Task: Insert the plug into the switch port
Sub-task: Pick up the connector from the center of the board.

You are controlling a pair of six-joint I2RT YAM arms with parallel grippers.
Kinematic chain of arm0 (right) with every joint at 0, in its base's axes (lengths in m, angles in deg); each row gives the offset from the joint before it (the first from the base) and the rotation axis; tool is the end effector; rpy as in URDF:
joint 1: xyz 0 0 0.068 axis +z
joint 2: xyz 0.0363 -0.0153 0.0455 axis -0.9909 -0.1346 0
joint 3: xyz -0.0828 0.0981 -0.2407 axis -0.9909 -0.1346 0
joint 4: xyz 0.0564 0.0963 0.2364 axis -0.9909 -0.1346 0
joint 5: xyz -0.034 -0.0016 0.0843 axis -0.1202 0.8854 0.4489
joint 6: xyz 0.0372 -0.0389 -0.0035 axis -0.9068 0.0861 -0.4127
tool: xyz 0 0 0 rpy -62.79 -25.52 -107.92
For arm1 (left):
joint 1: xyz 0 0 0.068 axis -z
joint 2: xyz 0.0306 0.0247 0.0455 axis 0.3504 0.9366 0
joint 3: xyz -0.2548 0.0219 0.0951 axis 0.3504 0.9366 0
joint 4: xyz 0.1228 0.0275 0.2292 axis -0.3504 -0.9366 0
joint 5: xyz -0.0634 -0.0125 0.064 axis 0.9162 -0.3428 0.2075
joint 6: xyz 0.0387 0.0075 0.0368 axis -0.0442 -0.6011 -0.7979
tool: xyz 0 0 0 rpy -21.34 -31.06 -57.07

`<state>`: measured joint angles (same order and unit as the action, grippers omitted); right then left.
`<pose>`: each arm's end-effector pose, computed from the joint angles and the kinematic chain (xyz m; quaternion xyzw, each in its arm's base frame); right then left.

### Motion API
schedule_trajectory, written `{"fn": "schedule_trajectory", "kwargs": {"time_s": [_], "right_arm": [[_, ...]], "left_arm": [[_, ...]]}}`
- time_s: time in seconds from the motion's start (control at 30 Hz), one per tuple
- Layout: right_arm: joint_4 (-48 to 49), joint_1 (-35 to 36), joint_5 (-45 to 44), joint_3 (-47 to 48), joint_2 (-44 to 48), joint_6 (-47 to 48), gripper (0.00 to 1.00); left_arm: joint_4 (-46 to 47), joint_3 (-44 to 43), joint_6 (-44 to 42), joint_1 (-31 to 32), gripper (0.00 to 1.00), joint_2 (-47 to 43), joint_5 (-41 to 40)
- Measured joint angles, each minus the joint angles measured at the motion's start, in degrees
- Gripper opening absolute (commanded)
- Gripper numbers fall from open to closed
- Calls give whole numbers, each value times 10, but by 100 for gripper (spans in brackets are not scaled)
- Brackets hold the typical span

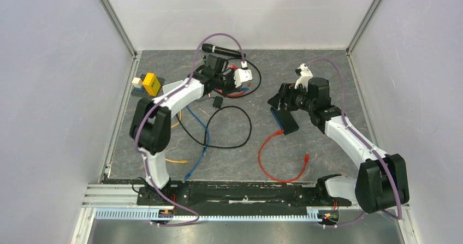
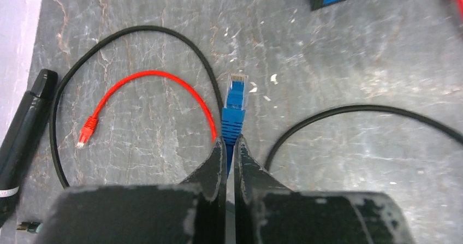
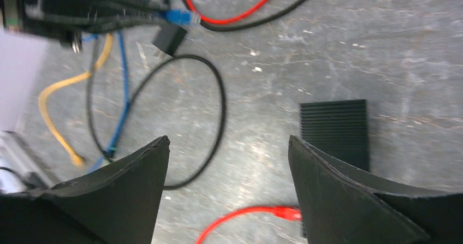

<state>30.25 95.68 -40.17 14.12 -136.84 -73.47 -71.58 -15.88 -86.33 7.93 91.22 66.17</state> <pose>0.2636 0.0768 0.2573 -0.0811 0.8478 0.2865 0.4389 0.3806 -0.2269 0.2399 0.6287 0.6387 -0.1806 0.4051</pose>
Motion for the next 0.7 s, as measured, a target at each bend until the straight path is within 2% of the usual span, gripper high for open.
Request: {"fn": "schedule_trajectory", "kwargs": {"time_s": [0.1,0.17,0.27,0.33,0.4,0.5,0.57,0.7], "right_arm": [[53,1,33,-1,-14,-50,76],[97,5,70,-1,-18,-30,75],[167,12,106,-19,-6,65,78],[233,15,124,-63,18,144,81],[362,15,146,-148,45,233,81],[520,15,193,-250,46,327,72],[571,16,225,-259,22,377,61],[643,20,264,-239,-10,455,52]], "left_arm": [[55,67,50,1,2,-58,21],[63,73,75,3,2,-76,42],[43,56,105,3,2,-83,77],[21,42,127,3,2,-84,104],[7,40,150,3,2,-87,128],[-12,40,183,3,2,-89,163],[-24,39,198,3,2,-89,182],[-55,34,210,3,2,-89,202]]}}
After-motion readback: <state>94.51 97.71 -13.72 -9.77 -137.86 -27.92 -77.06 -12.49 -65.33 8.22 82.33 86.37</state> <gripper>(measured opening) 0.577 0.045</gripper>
